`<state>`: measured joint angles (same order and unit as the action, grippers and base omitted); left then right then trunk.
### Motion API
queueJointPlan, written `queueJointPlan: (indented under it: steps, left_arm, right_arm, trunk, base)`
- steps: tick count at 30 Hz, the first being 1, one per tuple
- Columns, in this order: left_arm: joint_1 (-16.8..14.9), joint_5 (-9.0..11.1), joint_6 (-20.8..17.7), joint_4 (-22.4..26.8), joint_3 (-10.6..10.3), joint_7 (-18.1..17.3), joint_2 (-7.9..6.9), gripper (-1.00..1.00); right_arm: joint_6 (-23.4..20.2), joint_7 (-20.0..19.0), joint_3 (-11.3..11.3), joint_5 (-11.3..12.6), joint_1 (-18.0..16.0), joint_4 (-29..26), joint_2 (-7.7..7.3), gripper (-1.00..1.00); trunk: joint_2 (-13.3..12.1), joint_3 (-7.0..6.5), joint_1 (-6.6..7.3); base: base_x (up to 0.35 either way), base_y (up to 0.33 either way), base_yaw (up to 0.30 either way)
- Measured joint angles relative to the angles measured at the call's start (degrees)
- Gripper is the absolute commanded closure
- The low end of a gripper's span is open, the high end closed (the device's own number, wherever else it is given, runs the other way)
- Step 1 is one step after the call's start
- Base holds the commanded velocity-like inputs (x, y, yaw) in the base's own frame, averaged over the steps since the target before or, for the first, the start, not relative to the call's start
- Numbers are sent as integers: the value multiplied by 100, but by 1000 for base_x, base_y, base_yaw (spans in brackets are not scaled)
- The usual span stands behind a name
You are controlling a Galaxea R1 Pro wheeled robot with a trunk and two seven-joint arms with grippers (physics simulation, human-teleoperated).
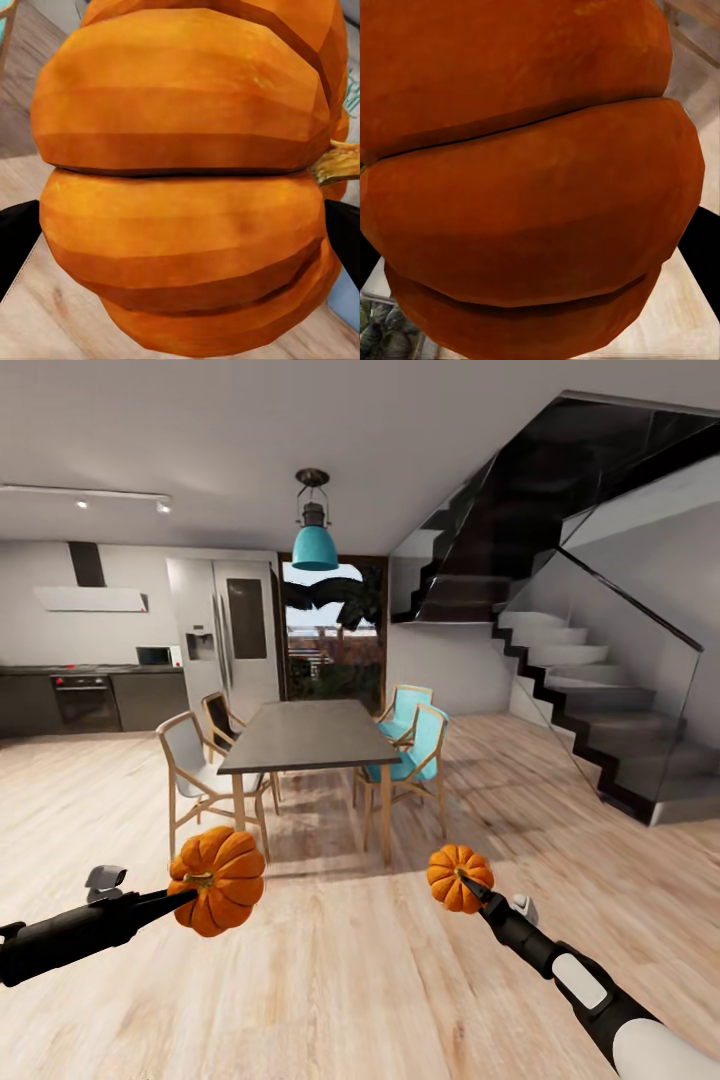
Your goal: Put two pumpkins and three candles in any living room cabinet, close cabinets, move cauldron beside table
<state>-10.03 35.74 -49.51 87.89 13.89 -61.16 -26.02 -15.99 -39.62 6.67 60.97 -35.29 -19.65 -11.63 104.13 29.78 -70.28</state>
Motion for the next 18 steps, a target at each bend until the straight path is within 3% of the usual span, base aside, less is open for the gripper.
queueJointPlan:
  steps: [7, 12, 18]
  left_arm:
    - [4, -10, 2, 0, 0, 0, 0, 100]
    - [2, -8, 2, 0, 0, 0, 0, 100]
    - [1, -3, 3, 0, -1, 1, 0, 100]
  right_arm:
    - [1, 0, 3, -6, 0, 2, 0, 100]
    - [-5, 6, -5, -195, 0, 9, 0, 100]
    - [-7, 7, -6, -224, 0, 11, 3, 100]
  trunk:
    - [0, 0, -1]
    - [0, 0, -1]
    - [0, 0, -1]
  base:
    - [-31, 0, 292]
    - [-75, 22, 292]
    - [-83, 76, 292]
